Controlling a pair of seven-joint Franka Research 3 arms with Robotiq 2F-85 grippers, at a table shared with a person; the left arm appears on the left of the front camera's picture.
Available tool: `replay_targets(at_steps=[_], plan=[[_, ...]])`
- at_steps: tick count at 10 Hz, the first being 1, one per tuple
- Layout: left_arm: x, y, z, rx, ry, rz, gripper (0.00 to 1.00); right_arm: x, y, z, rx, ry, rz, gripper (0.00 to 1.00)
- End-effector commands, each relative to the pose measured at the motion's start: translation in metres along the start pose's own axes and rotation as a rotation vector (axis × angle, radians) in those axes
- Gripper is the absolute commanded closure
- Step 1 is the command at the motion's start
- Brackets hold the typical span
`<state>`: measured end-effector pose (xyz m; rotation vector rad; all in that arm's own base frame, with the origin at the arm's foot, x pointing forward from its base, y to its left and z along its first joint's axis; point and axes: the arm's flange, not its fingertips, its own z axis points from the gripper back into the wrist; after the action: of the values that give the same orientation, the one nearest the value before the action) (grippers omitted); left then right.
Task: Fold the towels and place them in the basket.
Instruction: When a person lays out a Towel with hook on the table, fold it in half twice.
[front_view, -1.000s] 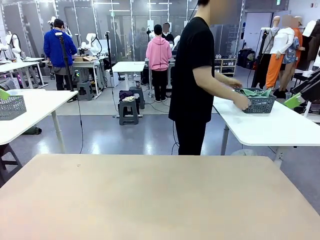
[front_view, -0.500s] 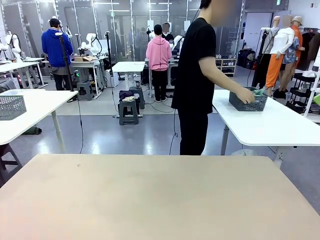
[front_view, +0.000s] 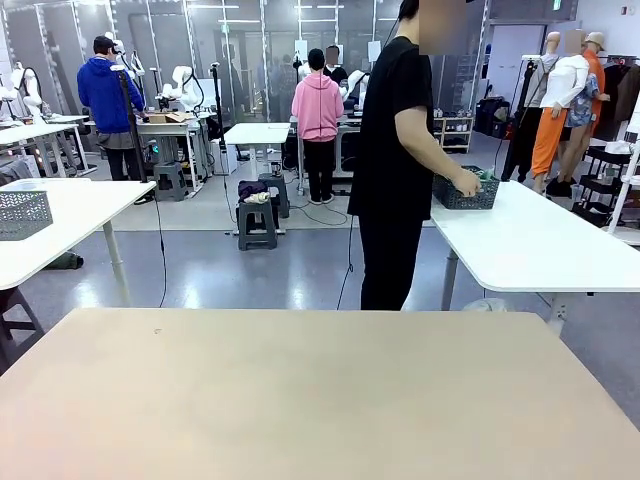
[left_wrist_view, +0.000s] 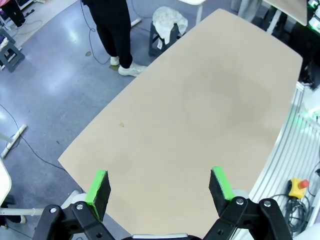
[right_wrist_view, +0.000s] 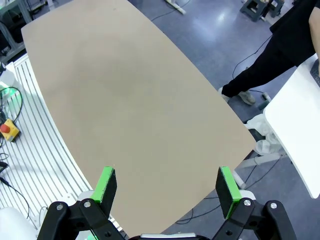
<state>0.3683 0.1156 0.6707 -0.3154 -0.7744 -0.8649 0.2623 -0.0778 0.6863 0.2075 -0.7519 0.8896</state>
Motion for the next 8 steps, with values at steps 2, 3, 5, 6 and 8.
replay_targets(at_steps=[2, 3, 5, 6, 8], plan=[[-0.0006, -0.007, -0.0023, -0.036, 0.019, -0.036, 0.0, -0.0076, -0.0015, -0.0046, 0.015, 0.007, 0.029, 0.0], [-0.001, -0.0095, -0.0026, -0.046, 0.04, -0.031, 0.0, -0.0086, -0.0018, -0.0046, 0.018, 0.011, 0.026, 0.0], [-0.0023, -0.0108, -0.0026, -0.059, 0.067, -0.018, 0.0, -0.0087, -0.0016, -0.0047, 0.021, 0.022, 0.032, 0.0], [-0.0027, -0.0114, -0.0011, -0.06, 0.071, -0.012, 0.0, -0.0089, -0.0012, -0.005, 0.023, 0.028, 0.035, 0.0], [-0.0051, -0.0114, 0.0019, -0.072, 0.083, 0.0, 0.0, -0.01, -0.001, -0.0039, 0.032, 0.037, 0.041, 0.0]])
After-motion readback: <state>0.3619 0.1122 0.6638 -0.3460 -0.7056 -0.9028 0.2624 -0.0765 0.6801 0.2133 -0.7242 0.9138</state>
